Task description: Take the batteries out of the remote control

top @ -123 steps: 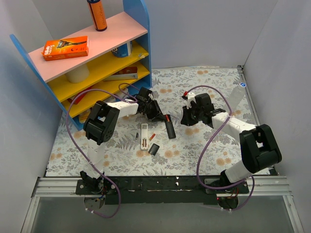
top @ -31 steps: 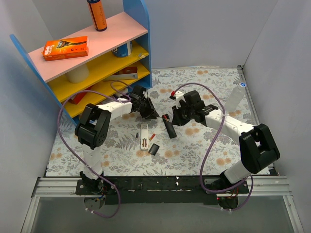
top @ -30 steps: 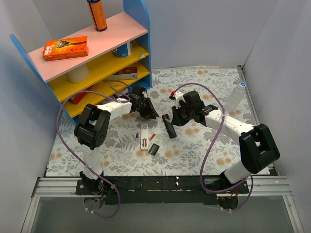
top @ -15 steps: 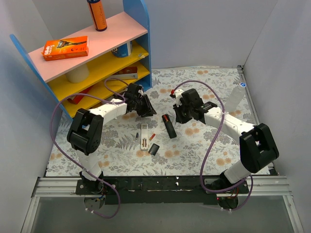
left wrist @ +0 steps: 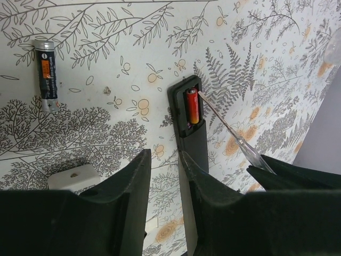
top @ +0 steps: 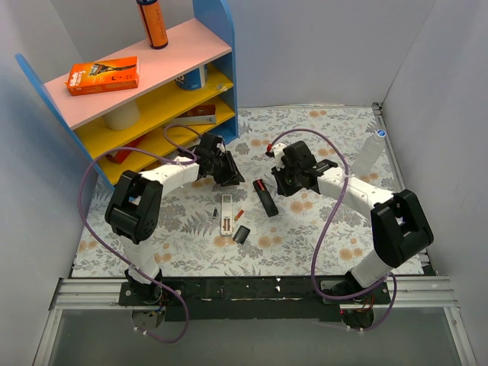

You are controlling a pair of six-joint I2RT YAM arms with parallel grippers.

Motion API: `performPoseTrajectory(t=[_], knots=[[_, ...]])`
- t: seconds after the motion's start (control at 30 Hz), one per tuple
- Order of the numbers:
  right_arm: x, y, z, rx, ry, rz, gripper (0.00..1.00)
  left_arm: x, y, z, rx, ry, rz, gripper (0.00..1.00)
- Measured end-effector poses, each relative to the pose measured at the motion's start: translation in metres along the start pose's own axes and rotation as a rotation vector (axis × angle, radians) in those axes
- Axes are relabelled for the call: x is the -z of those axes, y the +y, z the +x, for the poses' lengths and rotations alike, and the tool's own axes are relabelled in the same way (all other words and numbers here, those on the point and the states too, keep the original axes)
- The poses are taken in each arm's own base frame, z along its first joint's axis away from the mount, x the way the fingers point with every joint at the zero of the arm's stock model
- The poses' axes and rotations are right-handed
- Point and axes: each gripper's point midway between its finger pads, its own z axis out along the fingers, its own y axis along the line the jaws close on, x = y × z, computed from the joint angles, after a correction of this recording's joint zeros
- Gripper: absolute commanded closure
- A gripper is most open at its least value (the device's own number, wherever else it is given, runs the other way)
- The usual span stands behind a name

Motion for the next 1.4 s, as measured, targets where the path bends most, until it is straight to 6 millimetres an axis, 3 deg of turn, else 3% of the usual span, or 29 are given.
performPoseTrajectory(t=[1.07, 1.4], knots=[[0.001, 0.032, 0.005, 0.012, 0.032, -0.193, 0.99, -0.004, 0.011, 0.009, 0.009, 0.013, -0.009, 0.72], [0.02, 0.043, 0.028, 0.012, 0.043, -0.237, 0.99, -0.004, 0.01, 0.01, 0.01, 0.016, -0.003, 0.72]])
